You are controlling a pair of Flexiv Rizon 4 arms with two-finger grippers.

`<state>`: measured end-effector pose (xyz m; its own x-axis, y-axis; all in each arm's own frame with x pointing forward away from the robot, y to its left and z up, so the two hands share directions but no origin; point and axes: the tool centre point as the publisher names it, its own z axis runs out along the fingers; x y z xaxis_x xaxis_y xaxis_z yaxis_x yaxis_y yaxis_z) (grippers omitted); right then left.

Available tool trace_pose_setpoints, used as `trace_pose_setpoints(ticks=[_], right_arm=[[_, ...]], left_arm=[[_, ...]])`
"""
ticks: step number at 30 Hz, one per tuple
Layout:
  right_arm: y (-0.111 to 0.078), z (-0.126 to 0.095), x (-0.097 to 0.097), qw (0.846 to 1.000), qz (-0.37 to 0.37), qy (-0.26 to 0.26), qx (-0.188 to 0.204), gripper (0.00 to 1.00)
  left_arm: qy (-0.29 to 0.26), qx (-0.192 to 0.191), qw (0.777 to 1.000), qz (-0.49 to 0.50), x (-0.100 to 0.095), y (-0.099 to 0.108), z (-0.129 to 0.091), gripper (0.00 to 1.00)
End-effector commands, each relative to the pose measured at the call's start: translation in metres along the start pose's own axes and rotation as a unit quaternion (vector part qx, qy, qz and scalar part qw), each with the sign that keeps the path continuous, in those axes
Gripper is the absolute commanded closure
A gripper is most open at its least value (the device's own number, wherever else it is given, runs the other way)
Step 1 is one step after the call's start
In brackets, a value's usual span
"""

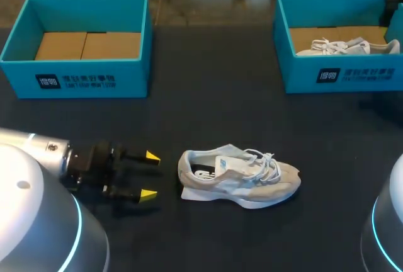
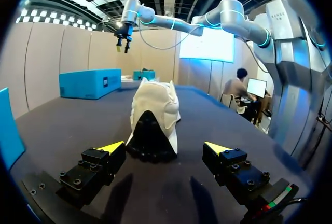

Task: Take the shoe out of the shoebox, open the shoe tongue, remove and reinsert the insole, then place the shoe into the shoebox

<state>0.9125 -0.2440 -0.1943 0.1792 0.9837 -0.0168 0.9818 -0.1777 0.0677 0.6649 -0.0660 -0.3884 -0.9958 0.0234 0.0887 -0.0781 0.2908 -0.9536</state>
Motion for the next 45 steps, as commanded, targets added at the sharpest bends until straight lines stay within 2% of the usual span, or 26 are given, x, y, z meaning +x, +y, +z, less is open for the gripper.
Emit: trace_pose_setpoints(ticks=[1, 6, 13, 27, 45], right_arm=[[0.0, 0.0, 0.0, 1.0, 0.001, -0.001, 0.0, 0.0], [0.0, 0.0, 0.0, 1.0, 0.001, -0.001, 0.0, 0.0], [0.0, 0.0, 0.0, 1.0, 0.001, -0.001, 0.0, 0.0], [0.0, 0.0, 0.0, 1.0, 0.001, -0.001, 0.0, 0.0], [0.0, 0.0, 0.0, 1.0, 0.001, -0.001, 0.0, 0.0]], left_arm=[[0.001, -0.003, 1.0, -0.001, -0.001, -0.003, 0.001, 0.0], [0.005, -0.003, 1.0, -0.004, -0.002, -0.001, 0.002, 0.0], [-0.009, 0.035, 0.999, -0.018, -0.012, 0.005, 0.019, 0.0], [-0.028, 0.039, 0.999, -0.015, -0.025, 0.005, 0.049, 0.0], [-0.041, 0.04, 0.998, -0.001, -0.021, 0.006, 0.066, 0.0]])
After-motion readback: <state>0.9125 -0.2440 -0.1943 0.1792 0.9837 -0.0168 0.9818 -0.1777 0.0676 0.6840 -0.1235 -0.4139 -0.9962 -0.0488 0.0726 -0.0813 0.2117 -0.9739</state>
